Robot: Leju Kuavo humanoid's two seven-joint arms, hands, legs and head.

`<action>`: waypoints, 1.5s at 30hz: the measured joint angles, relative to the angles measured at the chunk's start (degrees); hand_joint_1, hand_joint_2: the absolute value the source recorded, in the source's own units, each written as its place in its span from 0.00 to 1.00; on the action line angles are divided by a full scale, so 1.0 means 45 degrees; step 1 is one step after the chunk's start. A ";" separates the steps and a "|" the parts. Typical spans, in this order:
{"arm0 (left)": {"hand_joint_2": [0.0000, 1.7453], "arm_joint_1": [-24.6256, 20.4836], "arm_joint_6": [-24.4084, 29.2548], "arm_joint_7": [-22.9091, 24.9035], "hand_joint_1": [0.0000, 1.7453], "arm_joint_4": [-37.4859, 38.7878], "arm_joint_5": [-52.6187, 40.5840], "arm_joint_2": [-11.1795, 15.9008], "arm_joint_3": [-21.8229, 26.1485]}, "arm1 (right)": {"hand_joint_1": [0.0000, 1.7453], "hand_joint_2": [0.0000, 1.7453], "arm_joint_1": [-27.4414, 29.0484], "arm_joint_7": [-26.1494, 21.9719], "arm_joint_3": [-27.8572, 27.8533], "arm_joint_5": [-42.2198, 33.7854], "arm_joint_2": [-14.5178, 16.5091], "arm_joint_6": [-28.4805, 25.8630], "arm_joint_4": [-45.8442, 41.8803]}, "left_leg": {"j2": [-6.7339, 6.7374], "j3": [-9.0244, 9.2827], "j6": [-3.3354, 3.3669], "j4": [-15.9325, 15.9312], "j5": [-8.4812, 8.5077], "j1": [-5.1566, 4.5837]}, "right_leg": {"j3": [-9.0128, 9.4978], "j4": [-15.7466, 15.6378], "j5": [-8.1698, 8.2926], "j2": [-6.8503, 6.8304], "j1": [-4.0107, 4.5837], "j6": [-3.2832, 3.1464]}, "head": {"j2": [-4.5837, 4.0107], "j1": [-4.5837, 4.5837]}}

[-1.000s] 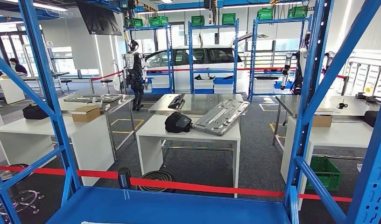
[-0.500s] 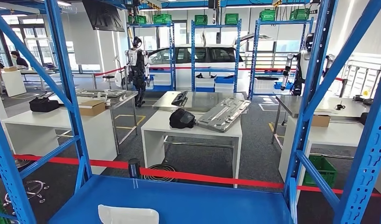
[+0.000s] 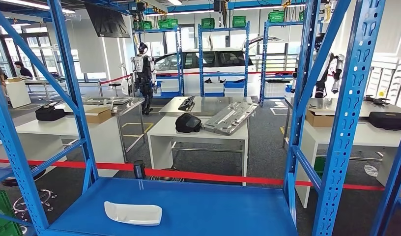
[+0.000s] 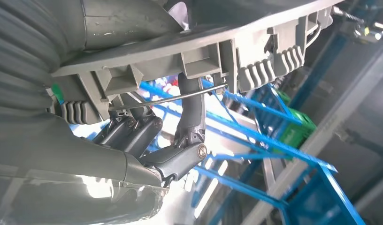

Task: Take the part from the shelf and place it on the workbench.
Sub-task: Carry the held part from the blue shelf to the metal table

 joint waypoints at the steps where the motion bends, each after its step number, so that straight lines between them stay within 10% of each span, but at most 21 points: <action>1: 1.00 -0.0054 -0.0119 -0.0034 0.00 -0.0013 -0.0138 0.0001 0.0120 | 1.00 1.00 0.0090 -0.0070 -0.0028 0.0009 -0.0067 0.0088 0.0002 | -0.0003 0.0327 0.0031 -0.0089 0.0288 0.0000 | -0.0170 0.0004 0.0144 0.0000 0.0020 0.0020 | 0.0001 -0.0002; 5: 1.00 -0.0162 -0.0292 0.0072 0.00 -0.0280 -0.0345 0.0022 0.0459 | 1.00 1.00 0.0443 -0.0328 -0.0085 0.0300 -0.0111 0.0267 0.0001 | -0.0091 0.2931 0.0409 -0.3460 0.0702 -0.0144 | -0.0568 -0.0025 0.0636 0.0022 0.0061 0.0177 | 0.0002 0.0000; 7: 1.00 -0.0184 -0.0265 0.0182 0.00 -0.0418 -0.0303 0.0028 0.0558 | 1.00 1.00 0.0557 -0.0314 -0.0063 0.0416 -0.0102 0.0273 -0.0002 | -0.0098 0.3313 0.0535 -0.4211 0.0581 -0.0261 | -0.0594 -0.0118 0.0876 0.0016 0.0008 0.0364 | 0.0002 -0.0006; 10: 1.00 -0.0187 -0.0223 0.0278 0.00 -0.0555 -0.0155 -0.0002 0.0622 | 1.00 1.00 0.0738 -0.0293 -0.0045 0.0477 -0.0087 0.0266 -0.0021 | -0.0023 0.2985 0.0788 -0.4539 0.1188 -0.0256 | -0.0858 0.0068 0.0680 0.0022 0.0028 0.0426 | -0.0005 0.0001; 13: 1.00 -0.0171 -0.0187 0.0396 0.00 -0.0598 0.0063 -0.0019 0.0575 | 1.00 1.00 0.0865 -0.0284 -0.0033 0.0523 -0.0067 0.0265 -0.0029 | 0.0062 0.2412 0.0925 -0.4659 0.1776 -0.0263 | -0.1454 0.2044 -0.1002 0.0022 0.0058 0.0222 | 0.0001 0.0065; 16: 1.00 -0.0155 -0.0122 0.0499 0.00 -0.0619 0.0246 -0.0021 0.0493 | 1.00 1.00 0.0962 -0.0279 -0.0011 0.0566 -0.0040 0.0268 -0.0025 | 0.0127 0.1785 0.0886 -0.4547 0.2259 -0.0285 | -0.1303 0.3467 -0.1081 0.0019 0.0024 0.0556 | 0.0001 0.0089; 19: 1.00 -0.0143 -0.0093 0.0556 0.00 -0.0653 0.0307 -0.0019 0.0444 | 1.00 1.00 0.0961 -0.0277 0.0006 0.0594 -0.0027 0.0270 -0.0027 | 0.0137 0.1076 0.0738 -0.4119 0.2568 -0.0269 | 0.0586 0.1275 -0.0550 0.0019 -0.0013 0.0762 | 0.0005 0.0109; 21: 1.00 -0.0126 -0.0054 0.0573 0.00 -0.0699 0.0320 -0.0017 0.0406 | 1.00 1.00 0.0961 -0.0270 0.0016 0.0615 -0.0013 0.0270 -0.0028 | 0.0127 0.0803 0.0601 -0.3838 0.2712 -0.0295 | 0.1513 -0.0186 -0.0941 0.0025 0.0027 0.0557 | 0.0008 0.0104; 23: 1.00 -0.0079 -0.0015 0.0585 0.00 -0.0739 0.0335 -0.0012 0.0385 | 1.00 1.00 0.0970 -0.0262 0.0028 0.0630 0.0002 0.0270 -0.0028 | 0.0118 0.0693 0.0453 -0.3769 0.2914 -0.0275 | 0.1479 -0.0430 -0.1026 0.0019 0.0056 0.0317 | 0.0006 0.0086; 25: 1.00 0.0003 0.0003 0.0621 0.00 -0.0776 0.0369 -0.0007 0.0366 | 1.00 1.00 0.0953 -0.0232 0.0040 0.0646 0.0036 0.0276 -0.0024 | 0.0075 0.0520 0.0303 -0.3534 0.2589 -0.0204 | 0.1209 -0.0414 -0.0768 -0.0015 0.0011 0.0102 | -0.0002 0.0076; 29: 1.00 0.0062 -0.0054 0.0682 0.00 -0.0916 0.0439 -0.0006 0.0302 | 1.00 1.00 0.0918 -0.0044 0.0078 0.0777 0.0182 0.0389 -0.0021 | 0.0018 -0.0048 0.0012 -0.0857 0.0209 -0.0059 | 0.0458 -0.0382 -0.0099 -0.0048 0.0014 -0.0050 | -0.0001 0.0028; 32: 1.00 0.0025 -0.0219 0.0621 0.00 -0.0965 0.0343 -0.0002 0.0281 | 1.00 1.00 0.0852 0.0004 0.0149 0.0883 0.0301 0.0533 -0.0018 | 0.0008 0.0590 0.0013 -0.0388 0.0632 -0.0013 | -0.0102 -0.0325 0.0363 -0.0048 0.0042 0.0023 | 0.0001 0.0007; 35: 1.00 -0.0067 -0.0407 0.0444 0.00 -0.1031 0.0051 0.0015 0.0305 | 1.00 1.00 0.0736 -0.0068 0.0176 0.0972 0.0370 0.0649 -0.0016 | -0.0053 0.2771 0.0238 -0.3216 0.0921 -0.0081 | -0.0467 -0.0313 0.0762 -0.0041 0.0066 0.0160 | 0.0005 -0.0005; 37: 1.00 -0.0139 -0.0478 0.0343 0.00 -0.1072 -0.0108 0.0024 0.0357 | 1.00 1.00 0.0669 -0.0132 0.0181 0.1068 0.0409 0.0699 -0.0012 | -0.0076 0.3435 0.0393 -0.4355 0.0629 -0.0187 | -0.0508 -0.0367 0.0998 -0.0066 0.0035 0.0325 | 0.0007 0.0000; 40: 1.00 -0.0196 -0.0510 0.0272 0.00 -0.1087 -0.0218 0.0001 0.0483 | 1.00 1.00 0.0629 -0.0188 0.0181 0.1124 0.0447 0.0774 0.0001 | 0.0000 0.3154 0.0672 -0.4611 0.1070 -0.0226 | -0.0694 -0.0327 0.1053 -0.0060 0.0017 0.0476 | -0.0001 0.0009; 45: 1.00 -0.0314 -0.0672 0.0077 0.00 -0.1076 -0.0453 -0.0019 0.0579 | 1.00 1.00 0.0571 -0.0227 0.0187 0.1151 0.0471 0.0872 0.0047 | 0.0095 0.2098 0.0897 -0.4658 0.2046 -0.0262 | -0.1527 0.3013 -0.1258 -0.0026 0.0059 0.0300 | 0.0001 0.0102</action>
